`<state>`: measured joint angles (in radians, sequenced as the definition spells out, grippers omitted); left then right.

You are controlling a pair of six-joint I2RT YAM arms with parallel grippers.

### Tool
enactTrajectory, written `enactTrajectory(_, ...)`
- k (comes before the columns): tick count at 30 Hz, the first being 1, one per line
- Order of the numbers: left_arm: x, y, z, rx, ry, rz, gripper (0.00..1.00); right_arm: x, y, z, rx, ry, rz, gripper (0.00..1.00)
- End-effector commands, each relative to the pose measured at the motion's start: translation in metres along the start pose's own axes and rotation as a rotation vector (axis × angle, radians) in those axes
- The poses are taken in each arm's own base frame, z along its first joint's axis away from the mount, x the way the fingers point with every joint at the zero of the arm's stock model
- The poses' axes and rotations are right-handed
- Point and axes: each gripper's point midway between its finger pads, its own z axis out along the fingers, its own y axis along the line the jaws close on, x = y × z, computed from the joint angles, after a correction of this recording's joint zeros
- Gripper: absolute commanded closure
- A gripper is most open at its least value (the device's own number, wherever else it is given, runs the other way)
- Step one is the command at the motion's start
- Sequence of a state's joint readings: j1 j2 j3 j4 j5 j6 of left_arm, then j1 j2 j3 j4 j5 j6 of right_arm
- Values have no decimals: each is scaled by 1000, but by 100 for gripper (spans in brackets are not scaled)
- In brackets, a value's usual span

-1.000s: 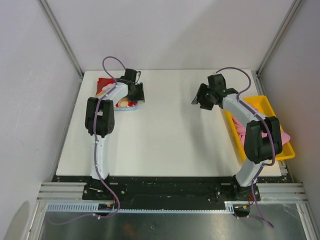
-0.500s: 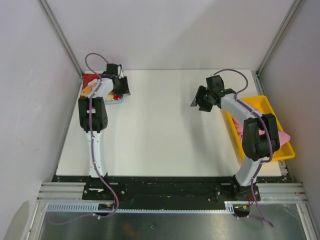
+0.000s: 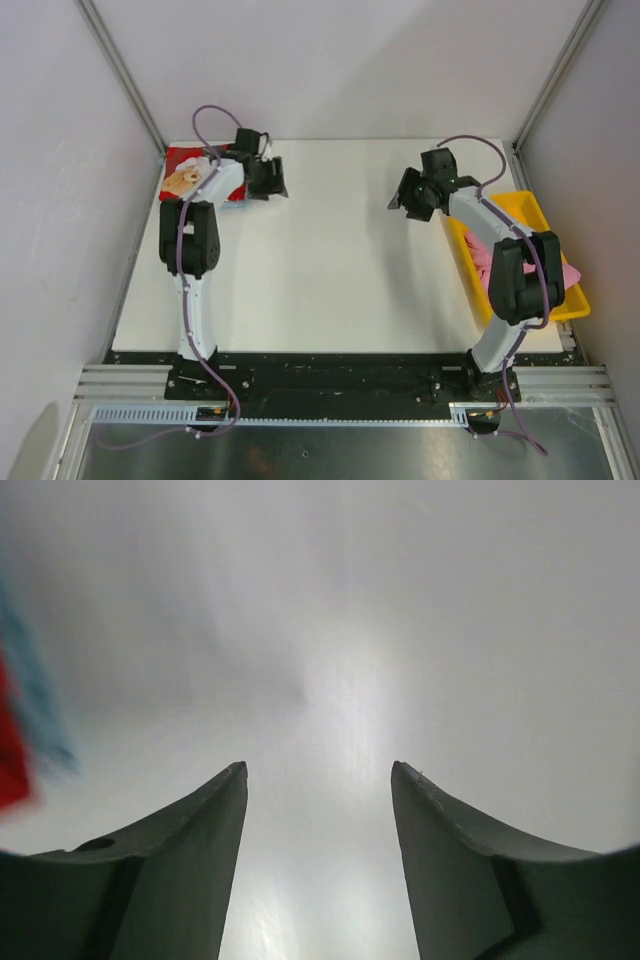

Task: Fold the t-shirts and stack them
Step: Put the neatly folded tshirt into the corner of the board with the left arm

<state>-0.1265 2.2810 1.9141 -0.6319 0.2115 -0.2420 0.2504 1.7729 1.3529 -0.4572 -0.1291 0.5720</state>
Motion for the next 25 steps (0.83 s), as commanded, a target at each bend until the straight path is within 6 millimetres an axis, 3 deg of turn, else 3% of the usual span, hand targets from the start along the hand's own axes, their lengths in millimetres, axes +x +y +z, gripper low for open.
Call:
enactTrajectory(1,17,-96,-74,90,-71,83,32,-20,17,-45,-36,-94,-26,38)
enactTrajectory(8,90,-148,-140,119,-116,124,4,5,38,-85,-73,-127,-84,35)
enactTrajectory(11,114,-159,-166,139,-159,159,1,19,40,-101,-84,-148,-98,33)
enactTrajectory(14,132,-157,-179,130,-188,163,1,34,36,-117,-90,-176,-103,31)
enactTrajectory(19,146,-143,-190,104,-223,160,1,40,19,-139,-65,-249,-107,26)
enactTrajectory(25,145,-141,-194,101,-238,163,1,40,9,-149,-48,-285,-120,19)
